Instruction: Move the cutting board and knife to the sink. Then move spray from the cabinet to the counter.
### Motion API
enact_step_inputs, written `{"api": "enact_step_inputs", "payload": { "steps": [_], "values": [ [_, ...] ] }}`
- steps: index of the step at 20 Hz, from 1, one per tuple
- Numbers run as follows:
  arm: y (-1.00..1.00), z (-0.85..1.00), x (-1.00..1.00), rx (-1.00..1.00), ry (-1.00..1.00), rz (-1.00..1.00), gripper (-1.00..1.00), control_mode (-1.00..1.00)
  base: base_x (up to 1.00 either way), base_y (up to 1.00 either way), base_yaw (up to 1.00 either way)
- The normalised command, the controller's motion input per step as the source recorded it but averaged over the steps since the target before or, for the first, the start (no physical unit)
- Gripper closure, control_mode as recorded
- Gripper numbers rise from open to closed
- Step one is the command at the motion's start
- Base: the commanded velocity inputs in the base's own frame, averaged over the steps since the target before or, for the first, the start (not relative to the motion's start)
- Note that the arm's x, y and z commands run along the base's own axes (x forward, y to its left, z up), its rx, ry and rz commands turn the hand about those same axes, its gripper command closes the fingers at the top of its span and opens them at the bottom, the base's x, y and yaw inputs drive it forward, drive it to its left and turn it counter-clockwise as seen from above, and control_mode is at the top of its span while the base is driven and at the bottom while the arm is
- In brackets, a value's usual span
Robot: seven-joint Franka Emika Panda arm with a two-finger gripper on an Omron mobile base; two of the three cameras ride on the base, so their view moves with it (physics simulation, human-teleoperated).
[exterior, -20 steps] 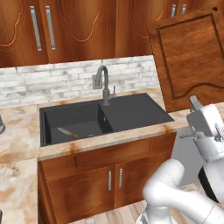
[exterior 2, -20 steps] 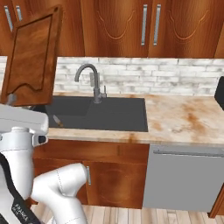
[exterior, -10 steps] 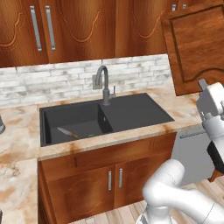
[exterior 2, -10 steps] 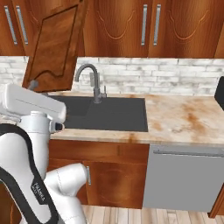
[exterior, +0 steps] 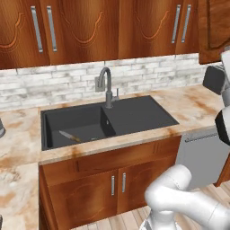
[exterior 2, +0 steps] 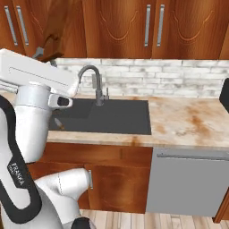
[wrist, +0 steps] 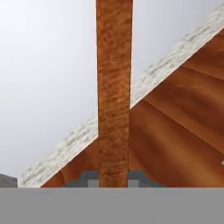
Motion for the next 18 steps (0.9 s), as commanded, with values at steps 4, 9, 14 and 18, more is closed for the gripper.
{"api": "enact_step_inputs", "payload": {
  "steps": [4,9,14,18],
  "values": [
    [-0.01,0.31,-0.01,-0.35,-0.13,-0.42,1.00,-1.00,0.00,0.00,0.00],
    [-0.21,0.02,-0.02,-0.38,0.00,-0.48,1.00,-1.00,0.00,0.00,0.00],
    [-0.39,0.00,-0.10,-0.39,0.00,-0.54,1.00,-1.00,0.00,0.00,0.00],
    [-0.83,0.00,-0.25,-0.17,0.08,-0.55,1.00,-1.00,0.00,0.00,0.00]
  ]
}}
